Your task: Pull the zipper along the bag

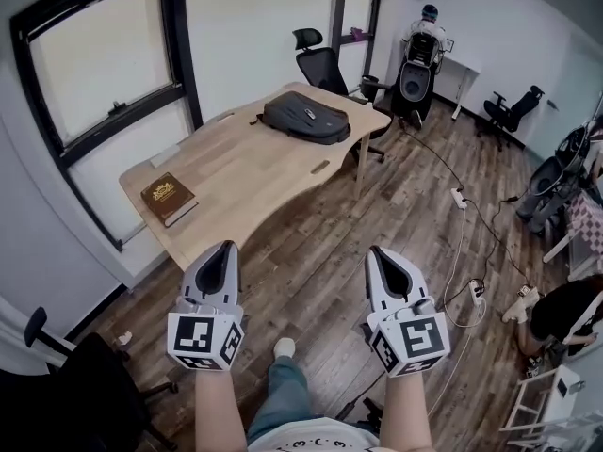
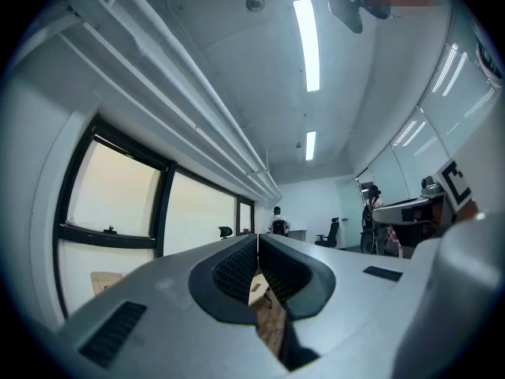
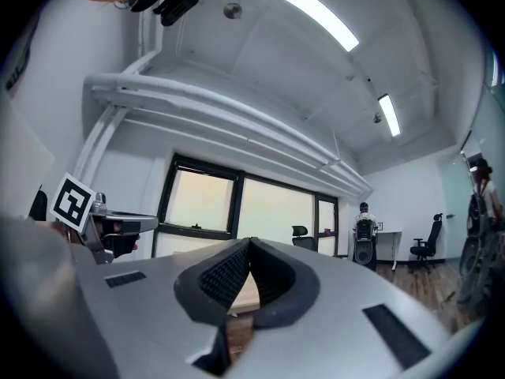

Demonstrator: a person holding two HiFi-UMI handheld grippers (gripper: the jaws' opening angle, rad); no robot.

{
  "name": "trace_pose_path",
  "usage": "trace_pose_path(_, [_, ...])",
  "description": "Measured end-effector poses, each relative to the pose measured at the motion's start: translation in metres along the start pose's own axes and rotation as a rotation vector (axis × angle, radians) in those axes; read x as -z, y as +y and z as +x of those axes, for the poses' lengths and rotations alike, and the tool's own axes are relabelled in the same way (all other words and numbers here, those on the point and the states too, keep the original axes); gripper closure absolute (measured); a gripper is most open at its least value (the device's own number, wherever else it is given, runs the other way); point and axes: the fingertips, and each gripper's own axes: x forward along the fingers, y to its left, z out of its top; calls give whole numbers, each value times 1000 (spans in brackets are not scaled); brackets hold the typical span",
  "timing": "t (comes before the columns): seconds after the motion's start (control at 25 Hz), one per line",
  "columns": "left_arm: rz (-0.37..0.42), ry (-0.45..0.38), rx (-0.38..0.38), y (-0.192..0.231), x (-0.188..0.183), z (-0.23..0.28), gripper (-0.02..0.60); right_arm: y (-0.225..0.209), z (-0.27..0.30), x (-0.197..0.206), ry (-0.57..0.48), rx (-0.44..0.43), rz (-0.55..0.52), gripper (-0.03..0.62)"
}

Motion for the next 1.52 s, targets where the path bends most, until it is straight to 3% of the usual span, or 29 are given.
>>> trace_pose_path(0.64, [-54,53,59,123,52,246,563,-49,263,27,80,3,-27,542])
trace_pose_path(1.12, [-76,125,79,151,102,327,563,-69,343,79,174,-12,41,543])
trace_pose_path(1.52, [-12,112,55,162,99,432,563,-132,432,85,116,-54,73,542])
